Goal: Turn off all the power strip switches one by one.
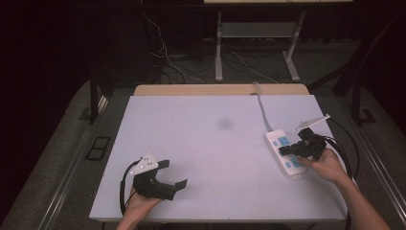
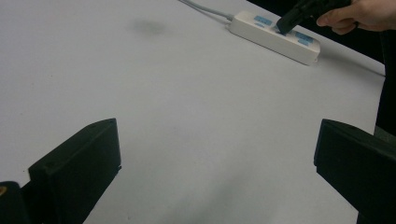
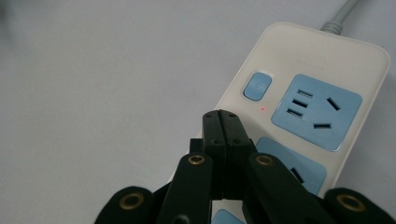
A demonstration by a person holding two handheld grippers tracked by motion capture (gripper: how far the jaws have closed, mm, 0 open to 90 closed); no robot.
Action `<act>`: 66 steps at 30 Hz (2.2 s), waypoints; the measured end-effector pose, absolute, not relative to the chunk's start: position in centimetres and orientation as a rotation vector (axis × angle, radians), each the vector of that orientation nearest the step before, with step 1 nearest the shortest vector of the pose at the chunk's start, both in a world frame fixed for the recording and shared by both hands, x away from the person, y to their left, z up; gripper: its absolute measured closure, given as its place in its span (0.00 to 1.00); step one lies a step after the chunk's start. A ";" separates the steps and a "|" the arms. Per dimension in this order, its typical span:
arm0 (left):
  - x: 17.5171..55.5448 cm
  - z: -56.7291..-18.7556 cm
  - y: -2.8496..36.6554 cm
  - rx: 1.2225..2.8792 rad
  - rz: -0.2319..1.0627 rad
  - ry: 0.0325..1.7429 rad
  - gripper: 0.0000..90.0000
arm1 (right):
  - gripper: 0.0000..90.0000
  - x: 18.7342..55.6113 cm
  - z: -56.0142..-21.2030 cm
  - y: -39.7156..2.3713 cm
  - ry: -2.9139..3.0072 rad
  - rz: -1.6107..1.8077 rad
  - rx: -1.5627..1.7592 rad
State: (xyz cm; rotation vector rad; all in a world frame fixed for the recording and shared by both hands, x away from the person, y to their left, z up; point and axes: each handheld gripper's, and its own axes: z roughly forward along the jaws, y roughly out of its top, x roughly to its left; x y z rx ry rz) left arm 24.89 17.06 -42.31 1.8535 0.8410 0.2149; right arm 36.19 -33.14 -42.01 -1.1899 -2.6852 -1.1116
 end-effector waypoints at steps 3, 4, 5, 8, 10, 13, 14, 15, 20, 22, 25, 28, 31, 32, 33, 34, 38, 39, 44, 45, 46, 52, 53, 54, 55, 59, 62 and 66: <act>24.9 -42.3 17.1 1.850 0.216 0.842 0.00 | 1.00 36.2 -42.2 -33.2 -2.674 -1.121 -1.194; 24.8 -42.3 17.1 1.850 0.218 0.842 0.00 | 1.00 36.1 -42.2 -33.3 -2.670 -1.123 -1.197; 24.8 -42.2 17.1 1.847 0.219 0.844 0.00 | 1.00 36.1 -42.3 -33.3 -2.672 -1.132 -1.196; 24.7 -42.2 17.2 1.846 0.220 0.845 0.00 | 1.00 36.0 -42.3 -33.3 -2.681 -1.135 -1.198; 24.8 -42.3 17.3 1.848 0.221 0.846 0.00 | 1.00 35.9 -42.3 -33.3 -2.682 -1.140 -1.201; 24.9 -42.3 17.2 1.849 0.218 0.847 0.00 | 1.00 35.9 -42.2 -33.1 -2.702 -1.127 -1.196; 24.9 -42.3 17.2 1.851 0.218 0.846 0.00 | 1.00 35.9 -42.1 -33.1 -2.707 -1.123 -1.193; 24.9 -42.3 17.2 1.850 0.218 0.846 0.00 | 1.00 35.9 -42.1 -33.0 -2.708 -1.120 -1.196; 24.9 -42.3 17.2 1.847 0.217 0.849 0.00 | 1.00 35.9 -42.1 -33.1 -2.700 -1.124 -1.199; 24.9 -42.3 17.2 1.847 0.213 0.848 0.00 | 1.00 35.9 -42.0 -33.0 -2.702 -1.121 -1.197; 24.9 -42.4 17.1 1.850 0.210 0.843 0.00 | 1.00 35.9 -41.7 -33.0 -2.705 -1.116 -1.189; 25.0 -42.4 17.0 1.853 0.207 0.840 0.00 | 1.00 35.8 -41.5 -32.9 -2.719 -1.096 -1.185; 25.0 -42.4 17.0 1.854 0.208 0.839 0.00 | 1.00 35.8 -41.5 -32.9 -2.721 -1.088 -1.185; 25.0 -42.4 17.0 1.855 0.208 0.839 0.00 | 1.00 35.8 -41.5 -32.9 -2.723 -1.081 -1.184; 25.0 -42.4 17.0 1.854 0.207 0.839 0.00 | 1.00 35.8 -41.4 -32.8 -2.727 -1.075 -1.183; 25.0 -42.4 17.0 1.853 0.207 0.841 0.00 | 1.00 35.9 -41.3 -32.7 -2.733 -1.072 -1.177; 25.0 -42.4 17.0 1.852 0.207 0.842 0.00 | 1.00 36.2 -40.5 -32.3 -2.750 -1.070 -1.158; 25.0 -42.4 17.0 1.852 0.207 0.842 0.00 | 1.00 36.3 -40.4 -32.2 -2.751 -1.070 -1.158; 25.0 -42.4 17.1 1.851 0.207 0.843 0.00 | 1.00 36.8 -39.6 -31.8 -2.770 -1.069 -1.144; 25.0 -42.4 17.1 1.850 0.208 0.843 0.00 | 1.00 36.9 -39.4 -31.7 -2.774 -1.068 -1.144; 25.0 -42.4 17.1 1.850 0.207 0.842 0.00 | 1.00 37.0 -39.3 -31.7 -2.773 -1.068 -1.148; 25.0 -42.4 17.1 1.847 0.208 0.844 0.00 | 1.00 37.7 -38.8 -31.5 -2.779 -1.073 -1.152; 25.0 -42.4 17.1 1.847 0.207 0.845 0.00 | 1.00 37.9 -38.9 -31.5 -2.779 -1.072 -1.155; 25.0 -42.4 17.1 1.847 0.207 0.845 0.00 | 1.00 38.0 -38.9 -31.5 -2.781 -1.067 -1.156; 25.0 -42.4 17.1 1.847 0.208 0.845 0.00 | 1.00 38.1 -39.0 -31.5 -2.776 -1.064 -1.164; 25.0 -42.4 17.1 1.848 0.206 0.844 0.00 | 1.00 38.5 -39.3 -31.4 -2.766 -1.068 -1.170; 25.0 -42.4 17.1 1.850 0.205 0.845 0.00 | 1.00 38.7 -39.5 -31.3 -2.765 -1.072 -1.168; 25.0 -42.4 17.1 1.847 0.206 0.845 0.00 | 1.00 38.9 -39.6 -31.0 -2.769 -1.079 -1.158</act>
